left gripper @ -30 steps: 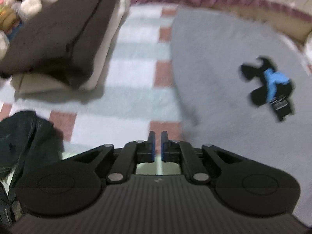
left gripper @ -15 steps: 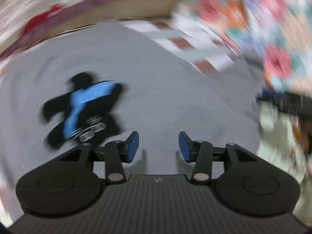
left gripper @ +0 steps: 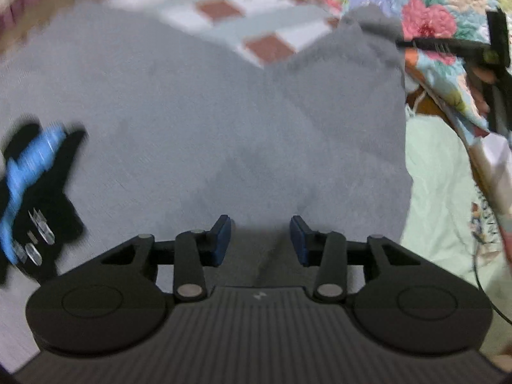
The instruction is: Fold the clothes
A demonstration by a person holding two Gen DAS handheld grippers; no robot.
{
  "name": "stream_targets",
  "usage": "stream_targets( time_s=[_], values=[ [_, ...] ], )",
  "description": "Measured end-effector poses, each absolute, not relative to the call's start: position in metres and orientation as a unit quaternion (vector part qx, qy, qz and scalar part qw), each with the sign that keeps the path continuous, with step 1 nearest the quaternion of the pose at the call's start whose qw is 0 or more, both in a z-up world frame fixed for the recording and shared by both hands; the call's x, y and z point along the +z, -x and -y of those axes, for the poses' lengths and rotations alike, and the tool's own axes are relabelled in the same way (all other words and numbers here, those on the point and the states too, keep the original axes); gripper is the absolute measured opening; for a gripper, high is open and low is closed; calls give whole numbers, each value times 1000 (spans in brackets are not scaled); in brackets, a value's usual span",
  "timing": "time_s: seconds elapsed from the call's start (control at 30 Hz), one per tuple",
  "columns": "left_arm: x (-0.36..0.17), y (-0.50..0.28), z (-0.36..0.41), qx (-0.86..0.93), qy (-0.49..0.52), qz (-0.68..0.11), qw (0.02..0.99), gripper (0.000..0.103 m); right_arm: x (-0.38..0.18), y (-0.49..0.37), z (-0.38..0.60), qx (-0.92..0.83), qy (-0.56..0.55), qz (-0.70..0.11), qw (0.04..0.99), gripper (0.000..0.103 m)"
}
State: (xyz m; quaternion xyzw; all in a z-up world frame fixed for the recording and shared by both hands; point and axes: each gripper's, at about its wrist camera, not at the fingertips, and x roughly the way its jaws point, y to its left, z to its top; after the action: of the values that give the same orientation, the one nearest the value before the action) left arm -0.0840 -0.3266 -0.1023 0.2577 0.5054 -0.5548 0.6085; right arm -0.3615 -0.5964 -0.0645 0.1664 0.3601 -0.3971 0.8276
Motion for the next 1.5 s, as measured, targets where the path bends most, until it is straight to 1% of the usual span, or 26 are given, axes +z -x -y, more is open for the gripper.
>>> stream_targets(
  time_s=[0.13,0.27,0.3,0.33,0.37,0.4,0.5,0.6,0.73,0.9,1.03,1.13,1.23,1.33,1.43,1.5],
  values=[
    [-111,84,318,-542,-245,-517,615,39,-80,369,648,-472,-249,-326,780,66],
    [-108,77,313,-529,-225,-530,624,39,-86,358,649,-451,-259,-297,801,66],
    [-105,76,311,-526,-222,-530,627,40,-87,355,649,-445,-262,-290,806,62],
    [-102,73,309,-525,-216,-530,630,40,-89,352,649,-440,-264,-283,810,52],
    [-99,71,306,-527,-206,-530,632,40,-90,350,649,-434,-267,-276,815,13],
    [-95,68,302,-531,-191,-528,634,41,-92,347,650,-428,-269,-268,820,8],
    [-87,59,283,-536,-155,-514,651,41,-95,338,649,-410,-276,-246,834,8],
    [-81,51,261,-515,-154,-492,685,41,-73,323,623,-361,-278,-212,864,7],
    [-74,35,228,-472,-133,-486,724,41,-39,294,578,-265,-285,-168,905,7],
    [-67,14,194,-412,-118,-489,760,42,-6,251,520,-162,-281,-152,933,7],
    [-61,6,166,-399,-72,-485,774,42,14,224,470,-97,-290,-135,943,7],
    [-60,3,143,-380,-25,-484,788,44,16,207,428,-61,-304,-118,943,7],
    [-68,-2,124,-358,-1,-497,791,45,2,191,373,-21,-293,-140,945,7],
    [-72,-4,111,-349,4,-503,791,45,-29,174,336,8,-283,-206,937,8],
    [-74,-4,102,-350,16,-502,791,47,-64,159,319,21,-285,-290,913,8],
    [-75,-4,101,-356,24,-502,788,47,-78,159,312,27,-286,-320,903,12]
  ],
)
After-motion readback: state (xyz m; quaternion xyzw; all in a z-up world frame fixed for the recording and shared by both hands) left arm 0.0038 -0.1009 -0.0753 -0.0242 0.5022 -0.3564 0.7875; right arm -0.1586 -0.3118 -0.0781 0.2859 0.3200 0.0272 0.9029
